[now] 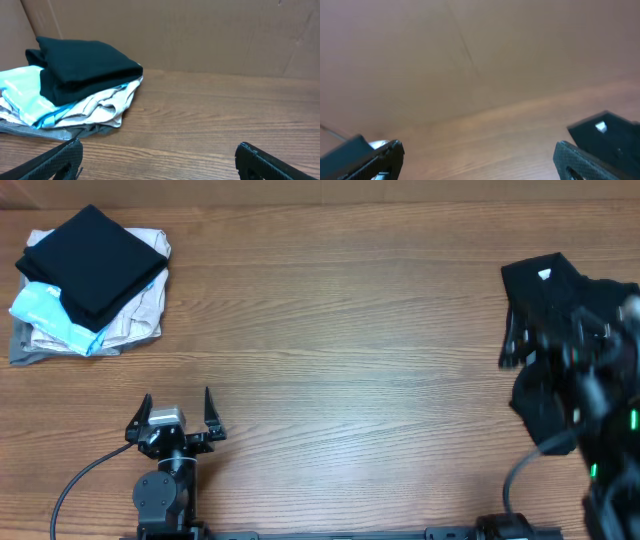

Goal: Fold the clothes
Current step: 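Grasp the black polo shirt's edge with the right gripper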

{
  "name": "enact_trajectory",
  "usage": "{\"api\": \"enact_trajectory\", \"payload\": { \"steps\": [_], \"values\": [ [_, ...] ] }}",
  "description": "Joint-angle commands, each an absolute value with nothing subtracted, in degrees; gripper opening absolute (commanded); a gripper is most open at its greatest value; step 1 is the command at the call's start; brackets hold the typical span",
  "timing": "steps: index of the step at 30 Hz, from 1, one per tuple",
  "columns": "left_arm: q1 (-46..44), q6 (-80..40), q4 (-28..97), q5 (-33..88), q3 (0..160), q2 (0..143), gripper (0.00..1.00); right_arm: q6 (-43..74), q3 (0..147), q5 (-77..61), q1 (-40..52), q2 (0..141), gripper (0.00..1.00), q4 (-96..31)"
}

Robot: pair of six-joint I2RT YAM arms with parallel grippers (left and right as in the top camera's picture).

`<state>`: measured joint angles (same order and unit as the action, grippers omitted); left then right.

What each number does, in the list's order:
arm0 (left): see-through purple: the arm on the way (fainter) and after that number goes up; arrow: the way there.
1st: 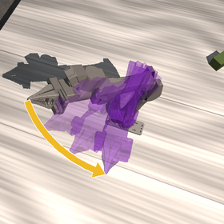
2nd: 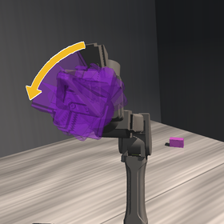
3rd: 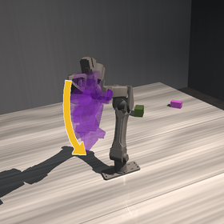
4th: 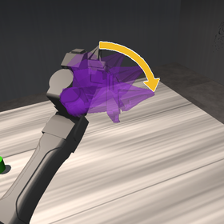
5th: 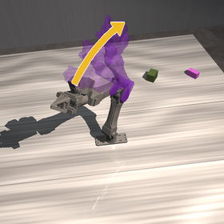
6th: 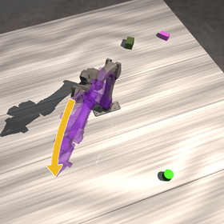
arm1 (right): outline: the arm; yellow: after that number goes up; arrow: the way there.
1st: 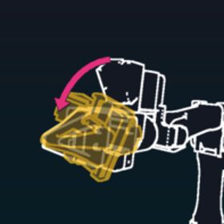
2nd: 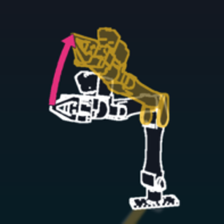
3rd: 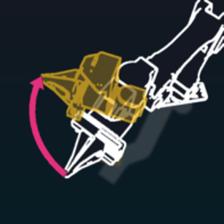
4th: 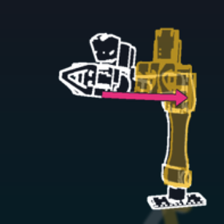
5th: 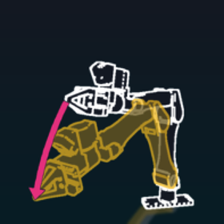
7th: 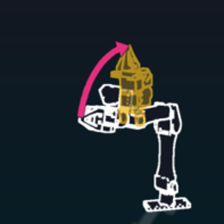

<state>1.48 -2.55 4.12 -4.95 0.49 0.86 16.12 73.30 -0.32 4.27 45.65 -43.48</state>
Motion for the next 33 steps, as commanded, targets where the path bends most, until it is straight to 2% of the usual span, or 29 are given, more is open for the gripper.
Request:
{"api": "enact_trajectory", "payload": {
  "steps": [1, 7, 11, 13, 14, 23, 25, 33],
  "values": [
    [1.08, -1.28, 4.01, -4.45, 0.27, 0.25, 1.0, 14.85, 83.31, 3.6, 4.75, 56.05, 1.0, -48.77],
    [1.08, -1.26, 4.01, -4.45, 0.27, 0.25, 1.0, 8.69, 99.35, 3.95, 2.83, 74.56, 1.0, -65.54],
    [1.08, -1.28, 4.01, -4.45, 0.27, 0.25, 1.0, 3.57, 101.78, 4.05, -0.23, 81.95, 1.0, -68.9],
    [1.08, -1.26, 4.01, -4.45, 0.27, 0.25, 1.0, 3.68, 101.73, 4.01, -2.26, 84.2, 0.96, -69.82],
    [1.08, -1.28, 4.01, -4.45, 0.27, 0.25, 1.0, 4.54, 101.73, 4.03, -3.73, 85.6, 0.92, -70.89],
    [1.08, -1.26, 4.01, -4.47, 0.27, 0.25, 1.0, 7.05, 101.19, -0.73, -13.34, 96.88, 0.32, -74.83],
    [1.08, -1.28, 4.01, -4.45, 0.27, 0.25, 1.0, 7.05, 101.19, -1.06, -13.82, 99.83, 0.27, -74.26],
    [1.08, -1.28, 4.01, -4.47, 0.27, 0.25, 1.0, 7.05, 101.19, 0.08, -13.85, 111.24, 0.25, -73.19]
  ]
}}
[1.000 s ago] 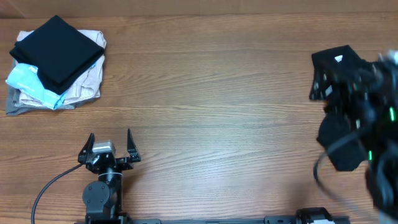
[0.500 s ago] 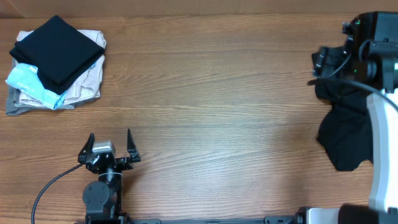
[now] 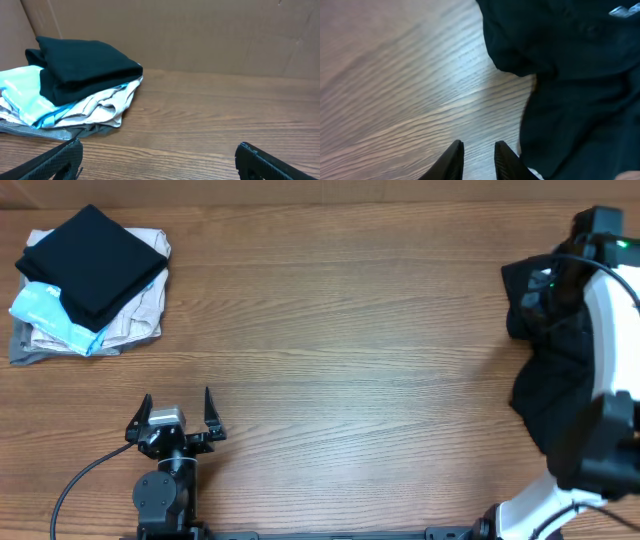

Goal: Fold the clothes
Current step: 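Grasp the black polo shirt's edge with the right gripper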

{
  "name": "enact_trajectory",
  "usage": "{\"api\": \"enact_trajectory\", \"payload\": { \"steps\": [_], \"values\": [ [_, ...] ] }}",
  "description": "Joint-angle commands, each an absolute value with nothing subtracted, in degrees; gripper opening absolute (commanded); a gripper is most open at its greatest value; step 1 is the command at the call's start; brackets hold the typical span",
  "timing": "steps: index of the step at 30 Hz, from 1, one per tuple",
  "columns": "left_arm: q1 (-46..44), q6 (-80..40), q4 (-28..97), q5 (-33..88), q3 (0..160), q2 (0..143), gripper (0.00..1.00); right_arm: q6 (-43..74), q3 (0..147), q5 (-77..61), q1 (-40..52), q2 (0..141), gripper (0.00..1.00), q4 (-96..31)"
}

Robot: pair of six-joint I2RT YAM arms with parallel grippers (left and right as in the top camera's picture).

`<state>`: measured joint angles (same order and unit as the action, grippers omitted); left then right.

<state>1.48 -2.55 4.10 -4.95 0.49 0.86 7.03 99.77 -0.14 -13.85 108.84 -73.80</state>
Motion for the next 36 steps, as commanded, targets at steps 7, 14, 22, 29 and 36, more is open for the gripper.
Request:
{"api": "enact_trajectory", "payload": {
  "steps": [7, 14, 22, 29, 36],
  "values": [
    [1.08, -1.28, 4.01, -4.45, 0.27, 0.25, 1.0, 5.8, 101.19, 1.61, -13.91, 118.74, 0.41, -67.55],
    [1.08, -1.26, 4.01, -4.45, 0.27, 0.25, 1.0, 4.01, 100.99, 9.26, -13.91, 122.3, 0.47, -64.49],
    [1.08, -1.28, 4.01, -4.45, 0.27, 0.25, 1.0, 4.01, 96.38, 10.92, -13.91, 122.93, 0.51, -58.65],
    [1.08, -1.28, 4.01, -4.45, 0.27, 0.25, 1.0, 1.96, 93.03, 10.92, -13.91, 122.98, 0.51, -55.11],
    [1.08, -1.28, 4.01, -4.45, 0.27, 0.25, 1.0, 1.85, 92.4, 10.94, -13.96, 123.63, 0.51, -54.83]
  ]
}}
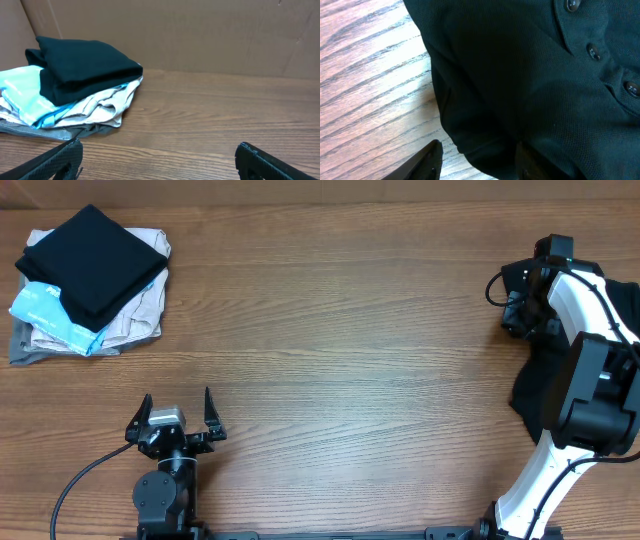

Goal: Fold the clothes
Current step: 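Grasp the black polo shirt's edge with the right gripper, then lift and drag the shirt leftward to spread it on the table center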

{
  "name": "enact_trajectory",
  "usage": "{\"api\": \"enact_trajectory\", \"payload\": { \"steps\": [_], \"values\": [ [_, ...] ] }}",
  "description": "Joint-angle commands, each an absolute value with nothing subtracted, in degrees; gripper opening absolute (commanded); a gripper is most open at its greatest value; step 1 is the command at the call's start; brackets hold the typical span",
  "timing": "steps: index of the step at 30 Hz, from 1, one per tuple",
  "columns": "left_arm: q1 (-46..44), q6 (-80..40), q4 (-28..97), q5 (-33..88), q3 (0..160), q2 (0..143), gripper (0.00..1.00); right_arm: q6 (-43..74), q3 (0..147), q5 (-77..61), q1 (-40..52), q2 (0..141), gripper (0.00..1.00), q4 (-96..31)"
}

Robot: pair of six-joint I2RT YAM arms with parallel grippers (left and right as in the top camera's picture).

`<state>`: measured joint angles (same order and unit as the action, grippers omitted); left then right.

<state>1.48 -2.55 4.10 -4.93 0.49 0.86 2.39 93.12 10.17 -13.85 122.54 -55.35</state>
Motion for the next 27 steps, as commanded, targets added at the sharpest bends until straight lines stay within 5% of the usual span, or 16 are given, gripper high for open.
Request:
{"api": "enact_trajectory", "payload": {
  "steps": [1, 8, 15, 27],
  "values": [
    [1.08, -1.26, 4.01, -4.47, 0.27, 0.25, 1.0, 1.87, 91.77, 10.92, -13.98, 123.63, 0.5, -54.17],
    [1.08, -1.28, 4.01, -4.45, 0.27, 0.25, 1.0, 1.85, 88.33, 10.94, -13.96, 123.63, 0.46, -51.44],
    [1.08, -1.28, 4.01, -4.47, 0.27, 0.25, 1.0, 1.89, 88.42, 8.03, -13.74, 123.63, 0.04, -50.65],
    [1.08, -1.28, 4.01, -4.45, 0.27, 0.25, 1.0, 8.1, 88.62, -18.85, 0.62, 123.63, 0.04, -47.72]
  ]
}}
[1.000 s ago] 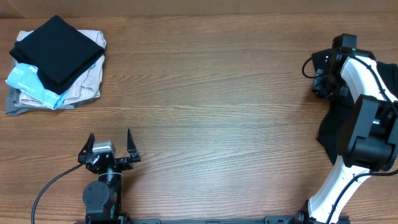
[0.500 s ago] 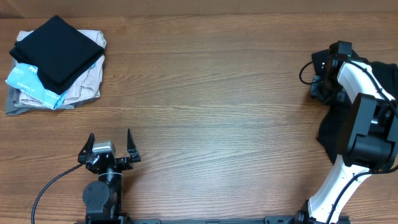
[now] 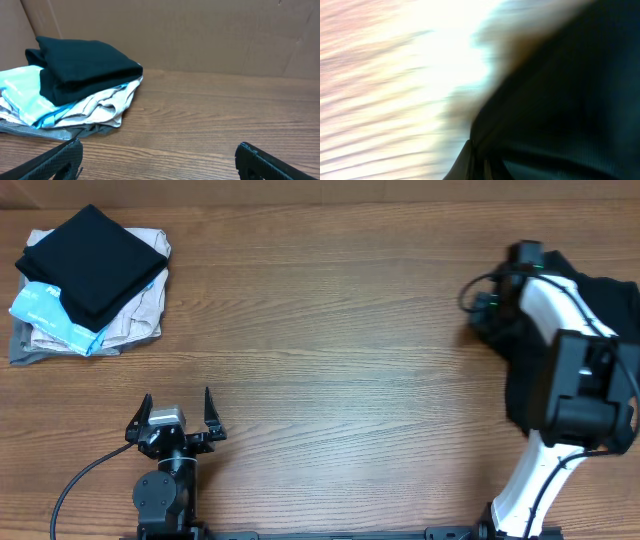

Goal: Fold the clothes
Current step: 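Lift and drag the shirt leftward to spread it on the table center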

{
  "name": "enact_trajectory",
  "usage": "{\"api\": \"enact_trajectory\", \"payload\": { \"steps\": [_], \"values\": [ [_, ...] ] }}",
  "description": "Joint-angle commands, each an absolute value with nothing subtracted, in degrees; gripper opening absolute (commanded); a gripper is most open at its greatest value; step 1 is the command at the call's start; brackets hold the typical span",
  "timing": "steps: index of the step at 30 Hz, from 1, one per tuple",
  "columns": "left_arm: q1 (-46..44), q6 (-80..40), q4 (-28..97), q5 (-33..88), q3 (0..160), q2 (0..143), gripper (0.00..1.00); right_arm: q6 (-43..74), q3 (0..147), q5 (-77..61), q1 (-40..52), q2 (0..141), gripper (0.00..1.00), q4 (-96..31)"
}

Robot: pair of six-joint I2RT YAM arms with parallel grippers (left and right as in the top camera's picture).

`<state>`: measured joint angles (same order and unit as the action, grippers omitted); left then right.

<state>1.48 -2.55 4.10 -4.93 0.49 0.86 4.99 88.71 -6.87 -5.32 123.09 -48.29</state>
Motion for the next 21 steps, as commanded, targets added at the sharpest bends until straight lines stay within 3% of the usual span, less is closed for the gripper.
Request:
{"api": "enact_trajectory", "payload": {
  "steps": [1, 9, 21],
  "values": [
    [1.08, -1.28, 4.01, -4.47, 0.27, 0.25, 1.0, 8.16, 88.62, -21.26, 2.96, 123.63, 0.04, -46.89],
    [1.08, -1.28, 4.01, -4.45, 0.27, 0.25, 1.0, -0.56, 93.34, -15.42, 14.48, 123.61, 0.09, -52.51],
    [1.08, -1.26, 4.01, -4.45, 0.27, 0.25, 1.0, 2.5, 94.37, -18.37, 16.01, 123.61, 0.12, -52.62]
  ]
}}
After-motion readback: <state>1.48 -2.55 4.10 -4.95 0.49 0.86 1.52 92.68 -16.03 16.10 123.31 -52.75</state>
